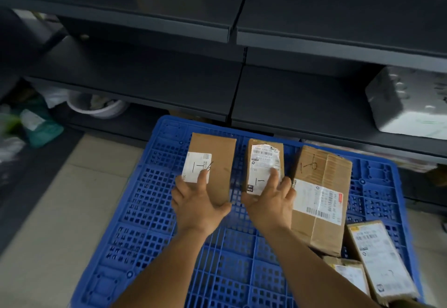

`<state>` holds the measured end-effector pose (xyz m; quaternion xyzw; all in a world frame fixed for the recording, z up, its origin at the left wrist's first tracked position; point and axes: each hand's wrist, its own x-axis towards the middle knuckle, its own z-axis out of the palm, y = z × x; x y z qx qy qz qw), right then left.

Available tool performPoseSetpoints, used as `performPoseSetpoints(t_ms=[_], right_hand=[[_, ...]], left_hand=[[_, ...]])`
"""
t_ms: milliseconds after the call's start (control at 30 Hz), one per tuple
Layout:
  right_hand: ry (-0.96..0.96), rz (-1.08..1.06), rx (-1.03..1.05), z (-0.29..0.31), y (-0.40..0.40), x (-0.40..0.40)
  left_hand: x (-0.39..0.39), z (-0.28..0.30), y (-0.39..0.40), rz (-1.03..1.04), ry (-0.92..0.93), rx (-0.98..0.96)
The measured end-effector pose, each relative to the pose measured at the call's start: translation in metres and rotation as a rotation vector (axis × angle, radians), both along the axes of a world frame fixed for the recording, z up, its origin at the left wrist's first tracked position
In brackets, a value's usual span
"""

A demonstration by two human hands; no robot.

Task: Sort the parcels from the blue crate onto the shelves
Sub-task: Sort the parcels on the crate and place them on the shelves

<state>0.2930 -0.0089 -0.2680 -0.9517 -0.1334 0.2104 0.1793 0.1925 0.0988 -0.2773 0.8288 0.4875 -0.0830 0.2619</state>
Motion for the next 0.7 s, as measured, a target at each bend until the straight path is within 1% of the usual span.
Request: performPoseSetpoints(t_ms=[167,400,567,700], right_hand=[[0.0,0.19,0.116,0.045,0.015,-0.029],[-0.057,0.388,0.322,0.129,0.06,-0.083],[-0.104,0.549,0.47,0.187,0.093,-0.138],[-0.155,0.671,0.573,0.23,0.117,-0.197]], left_hand=[[-0.039,0.046,0.004,0.127,-0.109,0.084],[-0.113,0.137,0.026,0.363,-0.247,0.237],[-0.182,0.198,0.04,0.519,-0.346,0.36],[-0.247,0.241,0.051,0.626,-0.365,0.471]])
